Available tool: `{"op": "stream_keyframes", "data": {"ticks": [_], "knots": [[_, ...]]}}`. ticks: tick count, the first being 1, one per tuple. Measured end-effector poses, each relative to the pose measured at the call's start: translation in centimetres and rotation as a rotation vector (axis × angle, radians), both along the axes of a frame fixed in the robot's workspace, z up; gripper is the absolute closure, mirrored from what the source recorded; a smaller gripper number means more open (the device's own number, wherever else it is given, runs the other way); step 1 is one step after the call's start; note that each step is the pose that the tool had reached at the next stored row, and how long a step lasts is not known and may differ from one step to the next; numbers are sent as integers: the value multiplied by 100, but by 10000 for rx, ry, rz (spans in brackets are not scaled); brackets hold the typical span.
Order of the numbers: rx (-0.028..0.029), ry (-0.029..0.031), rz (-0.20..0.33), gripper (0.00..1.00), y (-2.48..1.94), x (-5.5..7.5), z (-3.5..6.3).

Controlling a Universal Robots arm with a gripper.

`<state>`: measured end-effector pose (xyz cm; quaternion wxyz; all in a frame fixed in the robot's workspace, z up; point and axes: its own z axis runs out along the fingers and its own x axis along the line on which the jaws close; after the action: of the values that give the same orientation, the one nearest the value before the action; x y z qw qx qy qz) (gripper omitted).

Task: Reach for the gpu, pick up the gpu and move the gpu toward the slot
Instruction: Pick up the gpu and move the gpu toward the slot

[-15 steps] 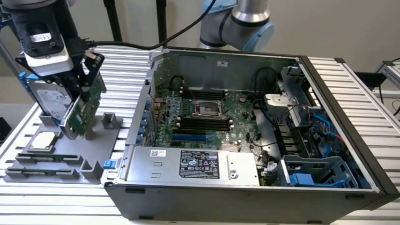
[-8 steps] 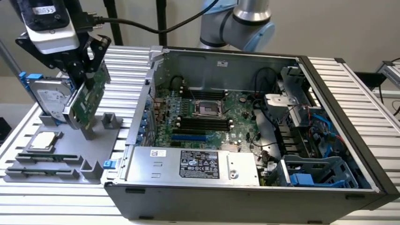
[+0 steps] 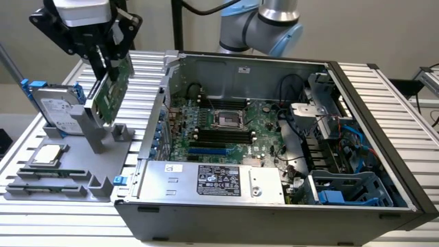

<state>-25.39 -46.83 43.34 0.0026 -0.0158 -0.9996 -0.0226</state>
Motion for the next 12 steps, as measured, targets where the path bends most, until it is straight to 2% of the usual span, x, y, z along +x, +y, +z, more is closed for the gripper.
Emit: {"op": "stream_keyframes", "data": {"ticks": [3, 5, 12], "knots": [[22, 31, 1, 74, 0, 134, 102], [61, 42, 1, 74, 0, 229, 132], [148, 61, 0, 74, 0, 548, 153]]}}
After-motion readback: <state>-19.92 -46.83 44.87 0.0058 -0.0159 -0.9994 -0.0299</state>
